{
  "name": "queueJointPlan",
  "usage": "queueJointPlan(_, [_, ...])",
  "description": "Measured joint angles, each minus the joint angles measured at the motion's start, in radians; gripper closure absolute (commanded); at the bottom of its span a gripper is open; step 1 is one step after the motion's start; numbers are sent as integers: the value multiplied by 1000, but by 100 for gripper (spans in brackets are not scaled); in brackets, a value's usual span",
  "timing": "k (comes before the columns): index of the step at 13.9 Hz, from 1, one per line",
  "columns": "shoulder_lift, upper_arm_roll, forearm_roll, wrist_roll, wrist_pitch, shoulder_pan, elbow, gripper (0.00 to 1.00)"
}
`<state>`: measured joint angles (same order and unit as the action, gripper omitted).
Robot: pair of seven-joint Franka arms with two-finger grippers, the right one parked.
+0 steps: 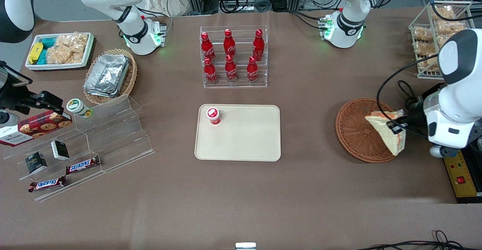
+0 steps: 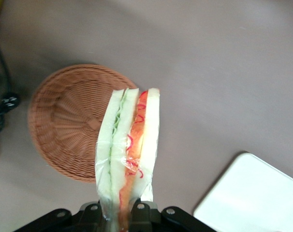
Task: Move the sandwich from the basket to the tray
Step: 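Carry the sandwich over the cream tray beside the red bottle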
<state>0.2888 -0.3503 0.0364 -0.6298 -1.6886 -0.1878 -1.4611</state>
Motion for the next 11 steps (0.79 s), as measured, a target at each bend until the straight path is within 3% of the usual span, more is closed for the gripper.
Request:
queueJointPlan(5, [41,-166,0,-28,4,21,29,100])
queueJointPlan(11, [218,-179,106,-232,-196,281,29,100])
